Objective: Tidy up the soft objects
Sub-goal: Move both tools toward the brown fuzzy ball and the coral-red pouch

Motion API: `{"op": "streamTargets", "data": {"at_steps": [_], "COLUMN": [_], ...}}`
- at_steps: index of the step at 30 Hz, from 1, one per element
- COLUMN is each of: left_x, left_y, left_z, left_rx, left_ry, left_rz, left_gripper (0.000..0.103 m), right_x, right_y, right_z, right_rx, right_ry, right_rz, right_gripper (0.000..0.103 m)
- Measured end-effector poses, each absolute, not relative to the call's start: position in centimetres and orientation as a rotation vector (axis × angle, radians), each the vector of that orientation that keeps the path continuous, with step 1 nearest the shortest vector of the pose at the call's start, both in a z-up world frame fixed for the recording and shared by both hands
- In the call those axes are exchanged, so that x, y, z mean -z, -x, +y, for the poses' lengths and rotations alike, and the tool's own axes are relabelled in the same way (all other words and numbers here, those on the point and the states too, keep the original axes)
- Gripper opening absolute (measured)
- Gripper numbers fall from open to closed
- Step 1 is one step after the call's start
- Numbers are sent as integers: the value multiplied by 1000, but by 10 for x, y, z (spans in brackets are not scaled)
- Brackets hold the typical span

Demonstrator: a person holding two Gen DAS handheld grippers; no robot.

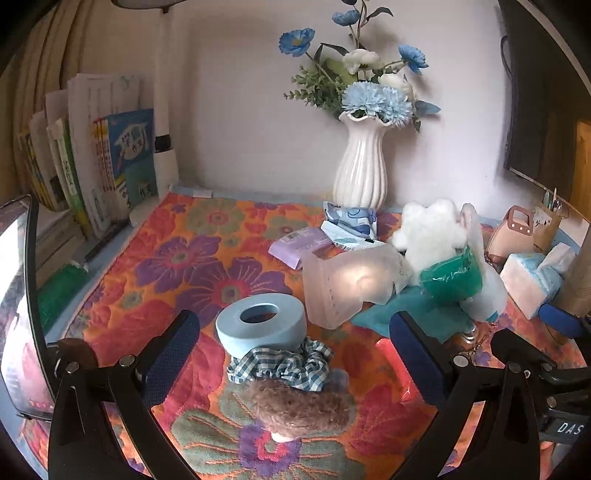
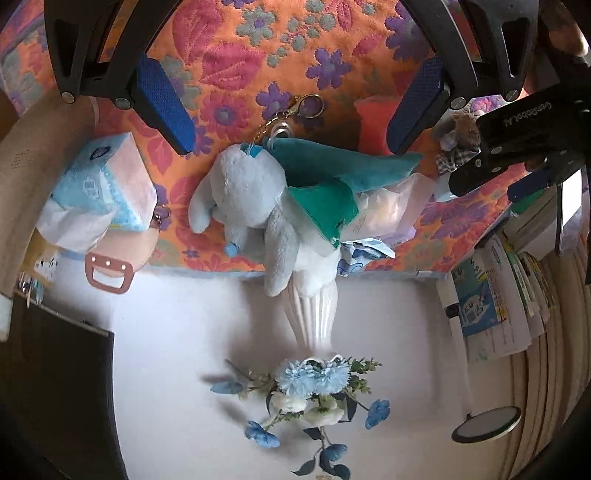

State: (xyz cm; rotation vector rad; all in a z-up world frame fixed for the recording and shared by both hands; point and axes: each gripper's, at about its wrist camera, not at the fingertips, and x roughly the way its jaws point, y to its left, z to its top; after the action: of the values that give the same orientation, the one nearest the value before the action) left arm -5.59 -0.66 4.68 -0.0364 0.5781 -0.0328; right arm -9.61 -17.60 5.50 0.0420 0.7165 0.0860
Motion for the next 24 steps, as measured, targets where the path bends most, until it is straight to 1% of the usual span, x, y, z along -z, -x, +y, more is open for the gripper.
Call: {"op": "streamTargets", "data": {"at_steps": [4,10,24], "left_x": [-46,-46,-43], "left_y": [56,56,53], "left_z": [-2,-3,-1], "left_rx": [38,43,51], "left_ry": [45,43,46], "left_rz": [581,587,610], "left_gripper": [102,102,102], "right_x": [-34,-38,-33], "right_y": [73,75,70], "right_z": [-173,-171,-172], "right_rx": [-81,-91,-102], "right_ry": [-45,-31,-36], "right_rz": [718,697,721], "right_gripper": [103,103,103]}}
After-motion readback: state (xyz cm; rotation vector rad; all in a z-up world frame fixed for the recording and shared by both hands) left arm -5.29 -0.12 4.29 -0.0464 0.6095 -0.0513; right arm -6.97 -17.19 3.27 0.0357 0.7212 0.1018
